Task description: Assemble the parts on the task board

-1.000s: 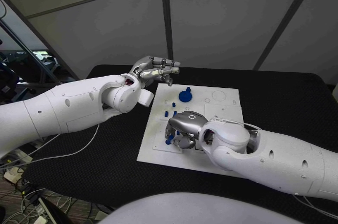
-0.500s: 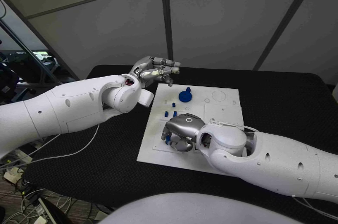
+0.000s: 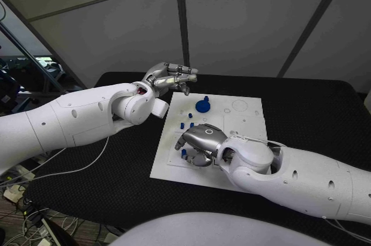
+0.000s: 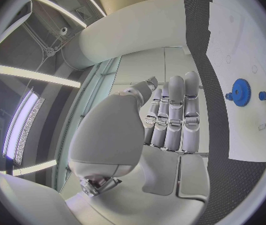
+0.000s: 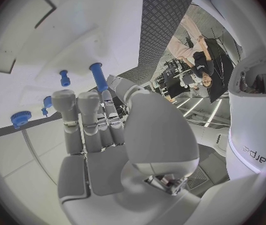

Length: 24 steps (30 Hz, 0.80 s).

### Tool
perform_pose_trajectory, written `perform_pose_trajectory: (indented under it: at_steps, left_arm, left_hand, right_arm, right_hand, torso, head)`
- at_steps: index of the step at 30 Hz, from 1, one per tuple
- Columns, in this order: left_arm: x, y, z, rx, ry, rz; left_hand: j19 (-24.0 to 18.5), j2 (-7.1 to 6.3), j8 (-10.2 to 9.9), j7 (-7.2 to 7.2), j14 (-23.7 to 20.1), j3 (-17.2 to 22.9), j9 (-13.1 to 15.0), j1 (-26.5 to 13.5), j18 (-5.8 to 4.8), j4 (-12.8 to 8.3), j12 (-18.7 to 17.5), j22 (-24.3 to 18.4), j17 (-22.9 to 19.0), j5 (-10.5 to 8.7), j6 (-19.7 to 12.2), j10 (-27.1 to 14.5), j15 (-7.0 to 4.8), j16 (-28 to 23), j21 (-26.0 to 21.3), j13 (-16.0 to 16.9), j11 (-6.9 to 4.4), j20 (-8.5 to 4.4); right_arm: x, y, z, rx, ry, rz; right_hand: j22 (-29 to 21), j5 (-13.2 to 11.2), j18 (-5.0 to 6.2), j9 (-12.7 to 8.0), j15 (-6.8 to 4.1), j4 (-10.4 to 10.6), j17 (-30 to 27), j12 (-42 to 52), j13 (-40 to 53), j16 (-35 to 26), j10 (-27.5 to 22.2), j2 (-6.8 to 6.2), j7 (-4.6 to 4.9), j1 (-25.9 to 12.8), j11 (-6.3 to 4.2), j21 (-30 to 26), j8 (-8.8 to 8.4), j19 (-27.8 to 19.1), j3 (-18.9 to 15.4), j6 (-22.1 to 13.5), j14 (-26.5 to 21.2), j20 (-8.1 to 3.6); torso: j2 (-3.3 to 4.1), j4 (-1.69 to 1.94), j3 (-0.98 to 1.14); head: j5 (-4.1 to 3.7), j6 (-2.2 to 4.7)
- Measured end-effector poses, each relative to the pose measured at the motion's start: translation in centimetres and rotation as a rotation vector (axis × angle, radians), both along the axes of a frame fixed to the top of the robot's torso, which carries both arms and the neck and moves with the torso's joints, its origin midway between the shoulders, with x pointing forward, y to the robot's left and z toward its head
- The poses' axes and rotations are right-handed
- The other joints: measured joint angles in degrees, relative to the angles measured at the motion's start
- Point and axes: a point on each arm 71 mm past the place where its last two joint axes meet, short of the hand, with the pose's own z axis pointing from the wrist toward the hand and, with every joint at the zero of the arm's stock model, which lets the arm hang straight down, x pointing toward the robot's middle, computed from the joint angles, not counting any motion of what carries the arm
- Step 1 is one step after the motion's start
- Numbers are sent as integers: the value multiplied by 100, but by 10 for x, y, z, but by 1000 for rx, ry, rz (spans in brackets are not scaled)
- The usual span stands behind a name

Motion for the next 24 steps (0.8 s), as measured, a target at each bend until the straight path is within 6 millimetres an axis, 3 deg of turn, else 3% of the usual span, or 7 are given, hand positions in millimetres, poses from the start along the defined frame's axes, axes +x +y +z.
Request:
perform_pose_trajectory:
  at_steps: [3,11,15,18,20,22,24]
  left_arm:
    - [0,0,0,0,1,0]
    - [0,1,-2,2,5,-3]
    - [-1,2,-3,5,9,-4]
    - [-1,3,-3,6,10,-3]
    - [-2,4,-4,7,10,-2]
    - [-2,7,-4,9,11,1]
    - [-3,8,-3,9,10,1]
  left_hand:
    - [0,2,0,0,0,0,0,-2,0,0,0,0,0,0,0,-12,0,0,0,0,12,0]
    - [0,24,0,0,0,0,0,-24,0,0,22,0,1,0,0,-21,0,0,0,-1,21,0]
    - [0,24,0,0,0,0,0,-23,0,0,22,1,1,0,0,-21,0,0,0,-1,21,0]
    - [0,23,0,-20,0,0,0,-23,0,0,22,-5,-2,0,-20,-36,0,0,0,-1,6,0]
    - [0,23,0,-20,0,0,0,-23,0,0,22,-5,-4,0,-20,-42,0,0,0,-1,0,0]
    - [0,23,0,-21,0,0,0,-23,0,0,22,-5,-4,0,-20,-42,0,0,0,-1,0,0]
    - [0,23,0,-21,0,-2,0,-23,0,2,22,-5,-4,0,-20,-42,0,0,0,4,0,0]
  right_arm:
    - [-1,-4,4,41,-14,-2]
    - [-2,-43,18,191,-35,-54]
    - [9,-80,34,246,-15,-151]
    - [11,-115,41,263,31,-243]
    - [10,-134,43,265,64,-301]
    - [7,-153,45,264,100,-361]
    - [5,-163,46,261,119,-395]
  right_hand:
    - [-65,106,89,0,-10,18,-117,106,2,-65,-3,-17,-1,-17,-4,-63,0,-38,-152,-53,-9,7]
    - [-260,172,90,23,-2,41,-400,409,42,-227,60,-52,81,52,-57,-270,6,-169,-364,-42,-121,12]
    - [253,175,83,110,-188,126,224,1035,263,292,1218,71,25,34,-261,255,236,326,-363,437,197,-108]
    - [1062,153,-141,156,-362,263,1248,1619,648,1080,2049,102,-163,-95,-509,1078,349,1030,-500,677,406,-290]
    - [1273,320,-200,169,-429,477,1630,1940,953,1373,2213,23,-228,-411,-558,1330,352,1231,-715,741,401,-357]
    - [1311,575,-230,225,-475,641,1972,3373,2568,1634,2431,-73,-284,-544,-626,1472,472,1318,-1038,797,410,-430]
    - [1314,657,-231,301,-505,734,2321,4978,4414,1888,2461,-20,-305,-491,-656,1597,606,1383,-1320,776,402,-475]
  torso:
    - [0,0,3]
    - [-15,-10,4]
    - [-32,-22,-6]
    - [-44,-34,-15]
    - [-52,-48,-18]
    - [-60,-64,-18]
    - [-65,-77,-23]
  head:
    - [-3,7]
    - [-91,67]
    - [-257,130]
    - [-426,197]
    - [-522,229]
    - [-600,237]
    - [-712,251]
